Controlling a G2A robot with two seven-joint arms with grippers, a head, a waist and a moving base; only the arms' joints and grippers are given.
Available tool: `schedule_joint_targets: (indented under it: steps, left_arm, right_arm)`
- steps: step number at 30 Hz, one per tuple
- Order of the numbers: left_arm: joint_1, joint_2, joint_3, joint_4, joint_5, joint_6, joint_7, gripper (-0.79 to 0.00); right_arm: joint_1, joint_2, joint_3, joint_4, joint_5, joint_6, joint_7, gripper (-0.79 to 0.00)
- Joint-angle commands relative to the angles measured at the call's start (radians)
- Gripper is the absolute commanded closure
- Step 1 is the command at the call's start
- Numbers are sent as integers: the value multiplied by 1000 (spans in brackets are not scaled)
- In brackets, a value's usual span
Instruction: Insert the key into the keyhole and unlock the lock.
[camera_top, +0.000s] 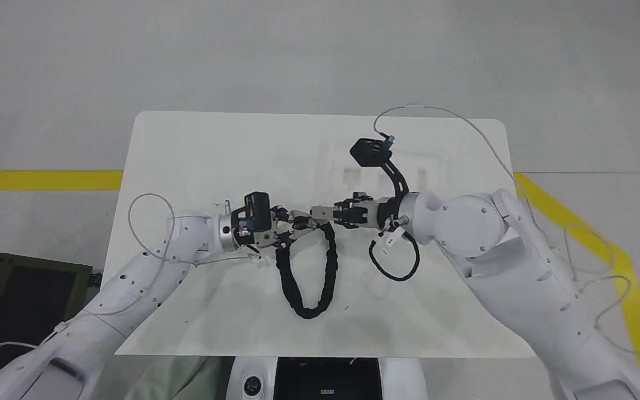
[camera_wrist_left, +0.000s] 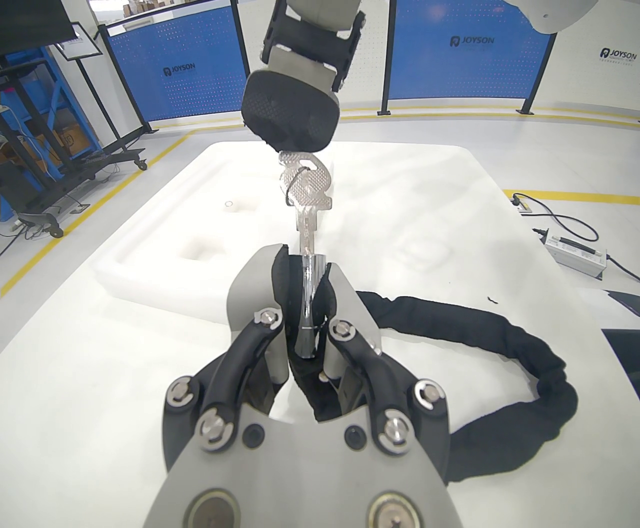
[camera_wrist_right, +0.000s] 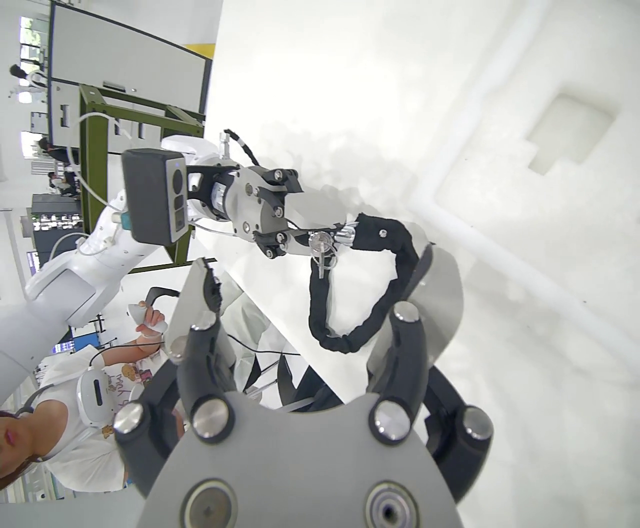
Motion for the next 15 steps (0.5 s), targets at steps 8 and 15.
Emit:
schedule_joint_targets:
  steps: [8, 15]
  left_arm:
    - [-74, -4, -30, 17, -71, -226, -93, 0]
    - [-215, -10, 148, 68, -183, -226, -76, 0]
  right_arm:
    - [-80, 23, 132, 91, 155, -357, 53, -785]
    - [-88, 31, 164, 157, 240, -642, 114, -785]
